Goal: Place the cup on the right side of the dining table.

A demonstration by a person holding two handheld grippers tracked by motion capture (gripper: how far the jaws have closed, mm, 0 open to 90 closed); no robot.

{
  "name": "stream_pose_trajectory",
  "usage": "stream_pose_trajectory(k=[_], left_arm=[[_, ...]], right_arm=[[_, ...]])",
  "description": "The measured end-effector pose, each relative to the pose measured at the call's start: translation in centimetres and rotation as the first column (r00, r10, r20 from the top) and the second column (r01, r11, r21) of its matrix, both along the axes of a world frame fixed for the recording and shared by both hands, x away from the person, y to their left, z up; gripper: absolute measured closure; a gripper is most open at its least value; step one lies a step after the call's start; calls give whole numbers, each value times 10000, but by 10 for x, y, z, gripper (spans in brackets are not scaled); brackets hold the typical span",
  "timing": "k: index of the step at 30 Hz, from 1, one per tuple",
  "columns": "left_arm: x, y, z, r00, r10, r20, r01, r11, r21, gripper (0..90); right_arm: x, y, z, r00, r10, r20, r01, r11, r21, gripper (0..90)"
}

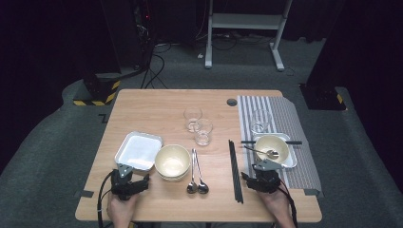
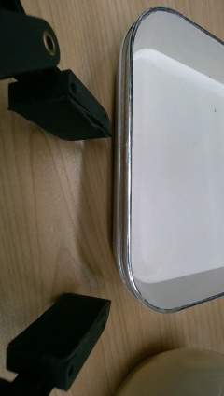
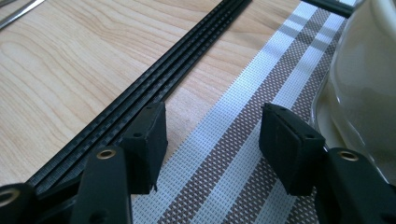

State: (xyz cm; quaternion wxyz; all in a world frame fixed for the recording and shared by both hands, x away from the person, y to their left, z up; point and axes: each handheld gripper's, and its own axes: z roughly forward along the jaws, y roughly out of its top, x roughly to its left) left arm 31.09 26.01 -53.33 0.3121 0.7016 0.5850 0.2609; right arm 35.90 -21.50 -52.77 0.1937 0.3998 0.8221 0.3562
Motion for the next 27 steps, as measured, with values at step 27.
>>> stream_pose_trajectory(k=[27], left_arm=[[0, 0, 0, 10000, 66, 14, -66, 10000, 9, 158]], right_arm=[[0, 0, 0, 10000, -16, -29, 16, 10000, -25, 364]])
